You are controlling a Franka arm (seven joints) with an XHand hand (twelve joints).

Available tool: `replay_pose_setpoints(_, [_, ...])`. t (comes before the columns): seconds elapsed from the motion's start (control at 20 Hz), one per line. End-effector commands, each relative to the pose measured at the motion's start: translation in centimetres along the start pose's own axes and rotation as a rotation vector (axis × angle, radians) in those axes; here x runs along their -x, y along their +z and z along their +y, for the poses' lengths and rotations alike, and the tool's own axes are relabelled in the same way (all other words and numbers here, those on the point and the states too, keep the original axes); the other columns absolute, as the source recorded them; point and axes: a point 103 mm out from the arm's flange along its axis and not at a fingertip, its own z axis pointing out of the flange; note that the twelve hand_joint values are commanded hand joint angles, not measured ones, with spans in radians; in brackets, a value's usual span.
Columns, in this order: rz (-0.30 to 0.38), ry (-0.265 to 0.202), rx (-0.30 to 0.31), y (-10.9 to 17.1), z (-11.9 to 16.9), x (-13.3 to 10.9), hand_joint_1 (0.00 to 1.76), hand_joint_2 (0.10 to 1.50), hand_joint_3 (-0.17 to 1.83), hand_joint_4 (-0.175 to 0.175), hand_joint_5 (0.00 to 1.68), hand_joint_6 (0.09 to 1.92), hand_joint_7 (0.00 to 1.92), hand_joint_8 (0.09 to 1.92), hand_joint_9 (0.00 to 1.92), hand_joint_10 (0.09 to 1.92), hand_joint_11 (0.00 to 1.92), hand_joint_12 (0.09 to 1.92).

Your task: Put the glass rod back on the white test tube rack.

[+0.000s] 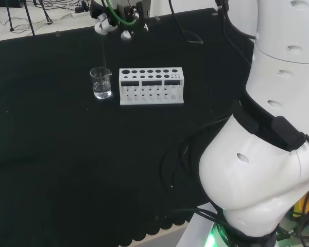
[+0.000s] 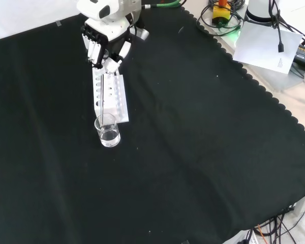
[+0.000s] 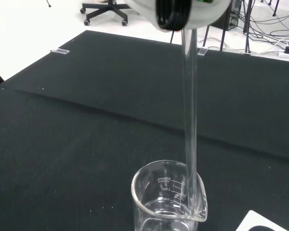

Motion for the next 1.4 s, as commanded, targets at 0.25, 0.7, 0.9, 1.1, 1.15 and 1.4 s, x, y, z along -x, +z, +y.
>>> replay_pose_setpoints(0.25, [-0.006,0.004,0.005,-0.5,-0.3,-0.6,1.30,0.91,0.30,-0.175,1.12,0.52,1.14,1.09,1.66,0.86,1.67,0.75])
replay_pose_setpoints(0.7, [-0.012,-0.003,0.040,-3.5,-1.1,-1.1,1.30,0.91,0.30,-0.175,1.12,0.52,1.14,1.09,1.66,0.86,1.67,0.75])
replay_pose_setpoints(0.9, [-0.010,0.016,0.062,-5.8,-2.6,-0.6,1.30,0.91,0.30,-0.175,1.12,0.52,1.14,1.09,1.66,0.86,1.67,0.75])
replay_pose_setpoints(1.1, [-0.014,0.044,0.071,-7.4,-4.3,0.5,1.30,0.91,0.30,-0.175,1.12,0.52,1.14,1.09,1.66,0.86,1.67,0.75])
replay_pose_setpoints(1.15, [-0.014,0.052,0.070,-7.6,-4.8,0.9,1.30,0.91,0.30,-0.175,1.12,0.52,1.15,1.09,1.66,0.86,1.67,0.75])
replay_pose_setpoints(1.4, [-0.017,0.082,0.061,-7.9,-6.8,2.1,1.30,0.91,0.30,-0.175,1.12,0.52,1.14,1.09,1.66,0.86,1.67,0.75])
